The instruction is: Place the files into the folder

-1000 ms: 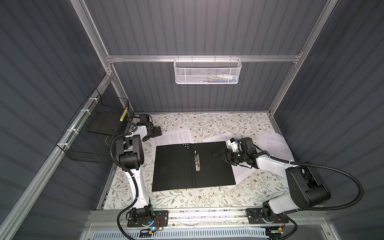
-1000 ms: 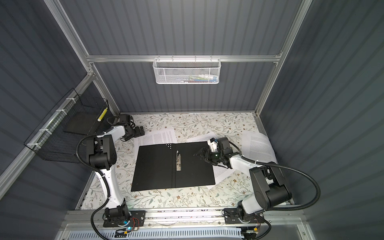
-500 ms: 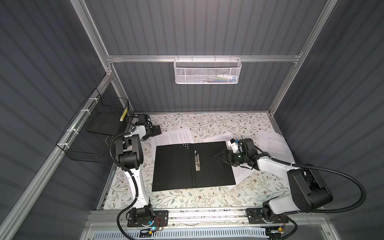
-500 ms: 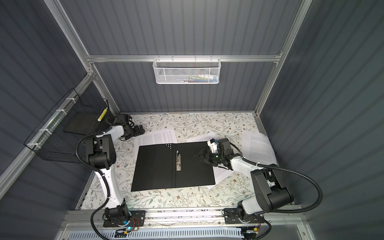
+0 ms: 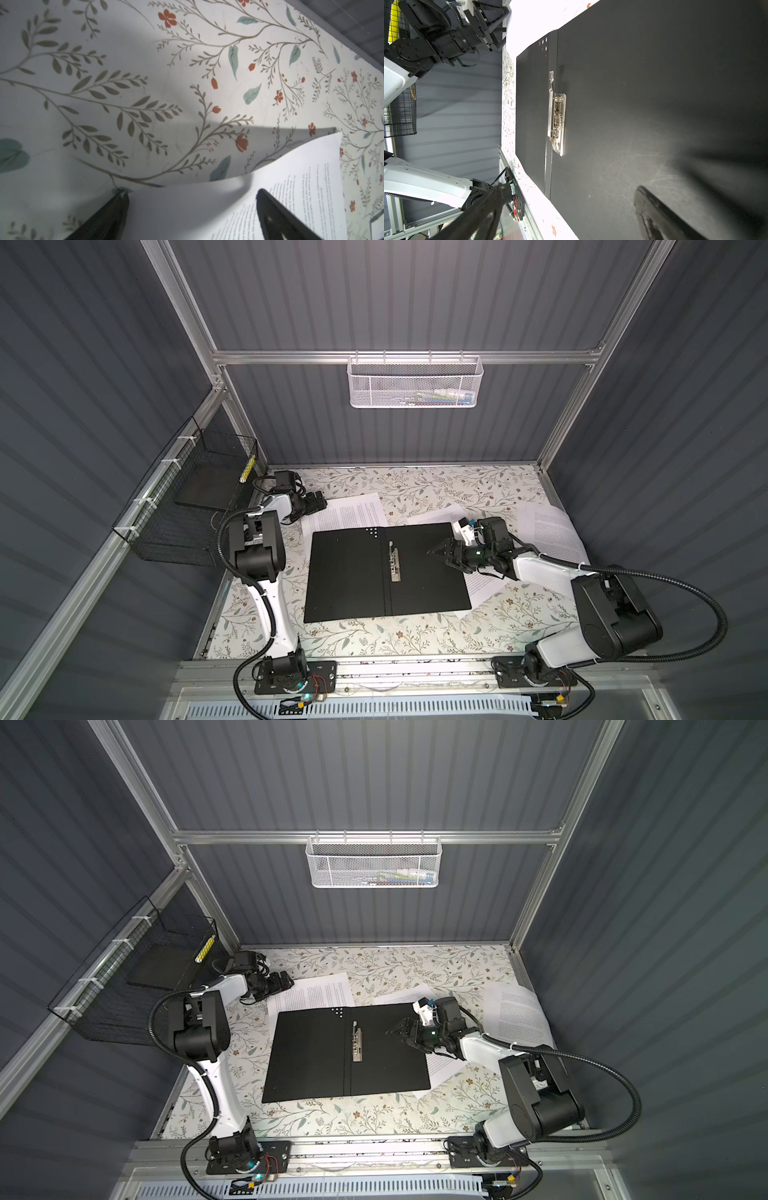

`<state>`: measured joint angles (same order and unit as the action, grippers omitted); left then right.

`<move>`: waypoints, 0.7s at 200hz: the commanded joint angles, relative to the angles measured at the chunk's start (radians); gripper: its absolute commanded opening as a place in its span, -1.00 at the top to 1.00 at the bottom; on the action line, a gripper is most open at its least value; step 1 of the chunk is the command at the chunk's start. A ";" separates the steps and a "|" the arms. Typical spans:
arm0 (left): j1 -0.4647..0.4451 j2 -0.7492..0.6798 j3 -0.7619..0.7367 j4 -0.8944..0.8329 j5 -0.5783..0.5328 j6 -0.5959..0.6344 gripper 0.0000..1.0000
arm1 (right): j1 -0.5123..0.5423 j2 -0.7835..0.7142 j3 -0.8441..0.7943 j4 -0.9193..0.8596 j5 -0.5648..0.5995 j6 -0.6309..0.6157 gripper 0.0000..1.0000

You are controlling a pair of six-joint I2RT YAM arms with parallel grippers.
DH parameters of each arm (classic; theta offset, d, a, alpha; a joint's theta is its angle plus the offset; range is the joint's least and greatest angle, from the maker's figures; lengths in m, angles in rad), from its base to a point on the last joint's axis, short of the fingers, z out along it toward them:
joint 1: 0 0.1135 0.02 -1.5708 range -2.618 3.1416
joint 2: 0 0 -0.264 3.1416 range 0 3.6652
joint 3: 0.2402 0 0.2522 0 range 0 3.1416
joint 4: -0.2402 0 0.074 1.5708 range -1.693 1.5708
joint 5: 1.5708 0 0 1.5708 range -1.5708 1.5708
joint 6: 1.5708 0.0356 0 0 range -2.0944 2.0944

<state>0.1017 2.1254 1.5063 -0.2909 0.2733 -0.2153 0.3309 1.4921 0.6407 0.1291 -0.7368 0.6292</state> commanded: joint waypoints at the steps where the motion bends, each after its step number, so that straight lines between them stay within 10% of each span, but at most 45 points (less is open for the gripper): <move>1: 0.001 -0.025 -0.060 -0.087 0.081 -0.055 -0.92 | 0.003 0.020 -0.009 0.024 -0.029 0.015 -0.98; 140: 0.001 -0.142 -0.197 -0.009 0.002 -0.198 -0.53 | 0.003 -0.004 -0.009 0.007 -0.001 0.021 -0.98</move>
<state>0.1017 1.9709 1.3003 -0.3096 0.3119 -0.3779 0.3309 1.5108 0.6403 0.1486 -0.7372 0.6476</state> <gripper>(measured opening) 0.797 0.990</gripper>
